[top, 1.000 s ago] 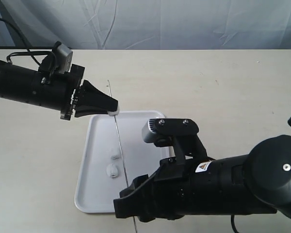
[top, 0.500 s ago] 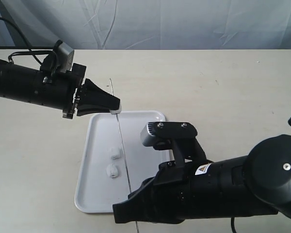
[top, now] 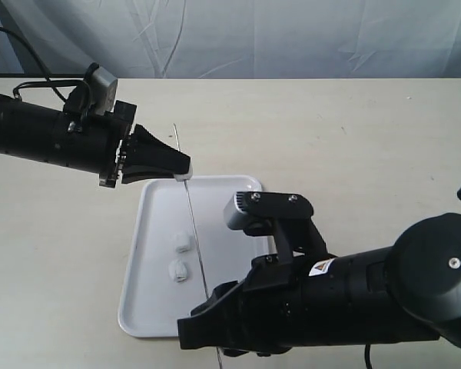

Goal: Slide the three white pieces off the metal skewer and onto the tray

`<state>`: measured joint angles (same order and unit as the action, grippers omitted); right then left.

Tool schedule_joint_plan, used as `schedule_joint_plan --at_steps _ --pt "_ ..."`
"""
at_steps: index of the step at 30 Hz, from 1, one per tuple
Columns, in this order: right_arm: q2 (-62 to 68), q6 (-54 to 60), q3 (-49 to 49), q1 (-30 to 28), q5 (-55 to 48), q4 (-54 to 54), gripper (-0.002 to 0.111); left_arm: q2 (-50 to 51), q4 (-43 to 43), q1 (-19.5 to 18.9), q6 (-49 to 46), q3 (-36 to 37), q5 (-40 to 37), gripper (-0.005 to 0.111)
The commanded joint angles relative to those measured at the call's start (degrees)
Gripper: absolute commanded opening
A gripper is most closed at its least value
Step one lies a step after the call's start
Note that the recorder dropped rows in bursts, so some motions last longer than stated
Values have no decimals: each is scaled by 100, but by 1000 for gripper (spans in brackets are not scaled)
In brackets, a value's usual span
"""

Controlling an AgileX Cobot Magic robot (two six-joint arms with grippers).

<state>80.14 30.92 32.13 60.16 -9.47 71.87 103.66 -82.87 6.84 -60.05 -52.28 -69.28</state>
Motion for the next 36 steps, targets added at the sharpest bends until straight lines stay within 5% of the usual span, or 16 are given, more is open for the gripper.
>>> schedule_joint_plan --at_steps 1,6,11,36 --pt "18 24 30 -16 65 39 20 -49 -146 45 -33 -5 -68 0" --pt "146 9 30 -16 52 79 29 -49 -248 74 -33 -5 -68 0" --pt "146 9 30 -16 52 79 0 -49 -227 74 -72 -5 -68 0" --pt "146 58 -261 -3 -812 20 -1 -39 -639 74 -205 -157 493 0"
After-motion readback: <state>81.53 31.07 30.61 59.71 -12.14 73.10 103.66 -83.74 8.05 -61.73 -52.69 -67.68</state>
